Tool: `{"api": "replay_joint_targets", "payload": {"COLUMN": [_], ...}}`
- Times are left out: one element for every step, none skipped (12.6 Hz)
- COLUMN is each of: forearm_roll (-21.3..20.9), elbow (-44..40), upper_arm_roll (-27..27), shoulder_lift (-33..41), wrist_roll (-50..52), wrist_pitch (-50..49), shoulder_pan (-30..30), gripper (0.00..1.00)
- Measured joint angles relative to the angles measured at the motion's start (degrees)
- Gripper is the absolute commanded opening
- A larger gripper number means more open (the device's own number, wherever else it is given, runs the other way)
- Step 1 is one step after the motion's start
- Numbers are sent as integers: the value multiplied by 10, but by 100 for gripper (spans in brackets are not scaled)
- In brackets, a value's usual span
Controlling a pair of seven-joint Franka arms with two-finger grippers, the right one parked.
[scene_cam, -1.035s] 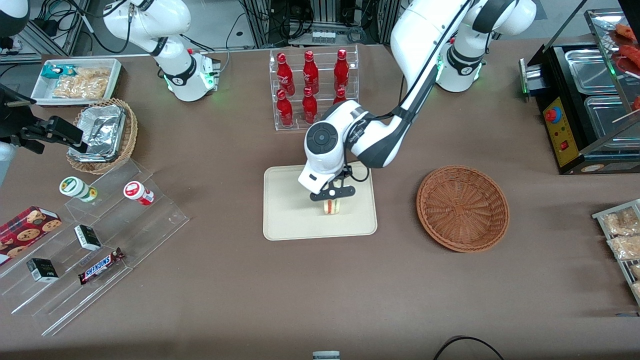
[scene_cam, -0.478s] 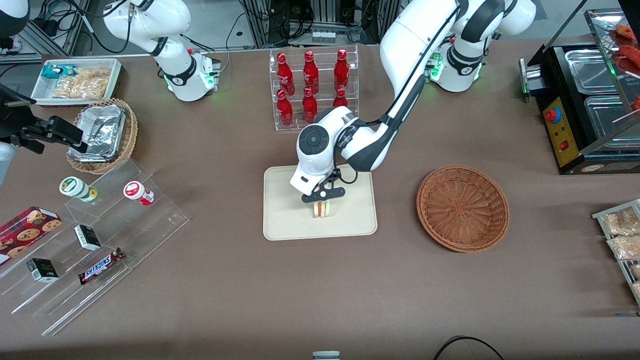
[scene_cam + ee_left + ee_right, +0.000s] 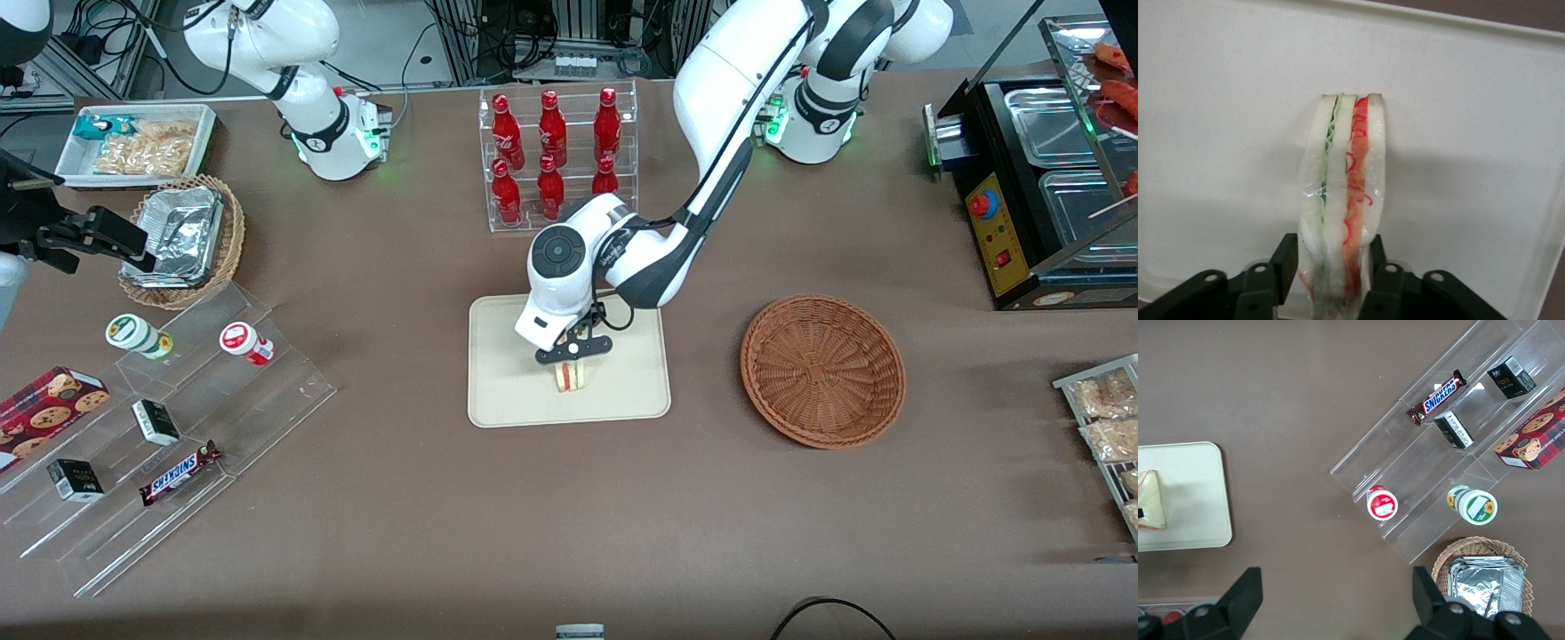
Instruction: Place sandwich from basket to tray
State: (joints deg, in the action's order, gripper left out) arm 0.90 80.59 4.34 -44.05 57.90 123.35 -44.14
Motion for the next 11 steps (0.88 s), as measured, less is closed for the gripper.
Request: {"api": "replay_joint_targets", "payload": {"forearm_roll": [0, 0, 0, 0, 0, 0, 0, 0, 0, 0, 0], "elbow": [-6, -11, -15, -16, -16, -16, -16, -15, -14, -14, -13], "upper_arm_roll": [0, 0, -1, -2, -4, -7, -16, -29, -46, -60, -67], "shoulder_lift": [4, 12, 24, 38, 55, 71, 86, 99, 110, 121, 129], "wrist_roll": [1, 2, 3, 4, 5, 5, 5, 5, 6, 6, 6], "wrist_pitch": [0, -4, -17, -33, -54, -75, -97, -124, -157, -192, -220], "shoulder_pan": [0, 0, 1, 2, 3, 5, 5, 6, 8, 15, 30], "gripper": [100, 100, 100, 100, 100, 100, 100, 100, 100, 100, 100]}}
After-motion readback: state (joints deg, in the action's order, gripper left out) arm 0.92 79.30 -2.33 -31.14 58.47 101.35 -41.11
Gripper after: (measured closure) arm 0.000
